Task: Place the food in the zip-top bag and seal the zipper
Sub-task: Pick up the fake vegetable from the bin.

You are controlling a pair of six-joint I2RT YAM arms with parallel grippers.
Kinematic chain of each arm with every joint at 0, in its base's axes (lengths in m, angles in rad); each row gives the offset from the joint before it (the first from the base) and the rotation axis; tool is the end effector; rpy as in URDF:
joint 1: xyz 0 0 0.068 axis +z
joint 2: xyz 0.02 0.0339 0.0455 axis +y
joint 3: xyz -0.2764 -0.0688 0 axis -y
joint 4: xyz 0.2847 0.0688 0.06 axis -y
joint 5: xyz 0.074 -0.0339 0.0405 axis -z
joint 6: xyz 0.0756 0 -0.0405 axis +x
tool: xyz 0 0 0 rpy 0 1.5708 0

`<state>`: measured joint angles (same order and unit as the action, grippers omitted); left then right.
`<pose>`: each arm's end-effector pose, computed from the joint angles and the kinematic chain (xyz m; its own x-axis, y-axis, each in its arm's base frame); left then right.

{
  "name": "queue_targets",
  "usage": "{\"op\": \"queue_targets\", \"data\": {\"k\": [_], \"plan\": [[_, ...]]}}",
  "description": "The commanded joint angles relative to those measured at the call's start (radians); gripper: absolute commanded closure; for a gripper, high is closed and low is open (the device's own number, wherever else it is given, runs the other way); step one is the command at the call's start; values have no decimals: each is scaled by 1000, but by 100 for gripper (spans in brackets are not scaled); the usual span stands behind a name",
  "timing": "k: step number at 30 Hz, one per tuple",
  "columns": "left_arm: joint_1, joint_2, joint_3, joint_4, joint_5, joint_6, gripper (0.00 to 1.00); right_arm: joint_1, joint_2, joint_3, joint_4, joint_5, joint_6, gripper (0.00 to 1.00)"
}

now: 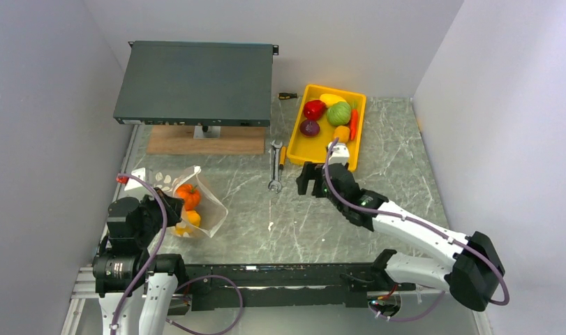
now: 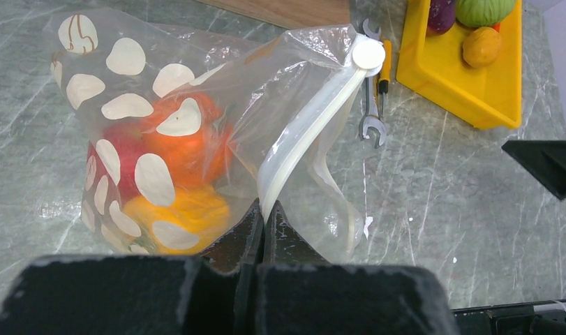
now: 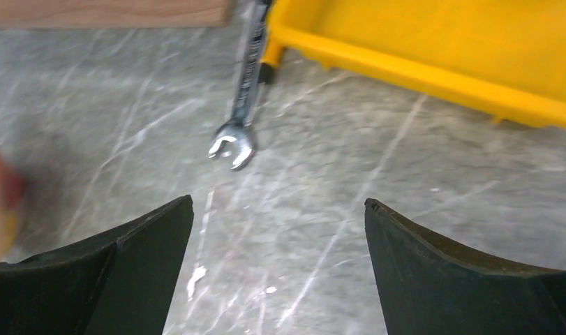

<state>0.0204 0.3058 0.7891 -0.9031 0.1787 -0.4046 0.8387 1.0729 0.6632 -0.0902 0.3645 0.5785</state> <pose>0.1164 -0.0111 0.3217 -0.4306 -0.3962 -0.8109 -0.0297 0.9042 -0.4261 0.2206 0.2051 0.2286 -0.5339 0.1702 -0.8283 -0.2316 0.9127 0.3368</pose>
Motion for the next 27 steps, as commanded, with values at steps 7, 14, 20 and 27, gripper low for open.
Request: {"op": "queue_targets", "data": {"k": [7, 14, 20, 27], "plan": [[5, -14, -2, 44, 25, 14, 100, -254, 237, 231, -28, 53, -54, 6], [5, -23, -4, 48, 35, 18, 100, -420, 503, 431, 52, -125, 6, 7], [27, -34, -7, 56, 54, 24, 100, -534, 741, 578, 132, -350, 97, 4], [84, -47, -11, 67, 97, 40, 100, -581, 939, 738, 166, -451, 138, 1]]}}
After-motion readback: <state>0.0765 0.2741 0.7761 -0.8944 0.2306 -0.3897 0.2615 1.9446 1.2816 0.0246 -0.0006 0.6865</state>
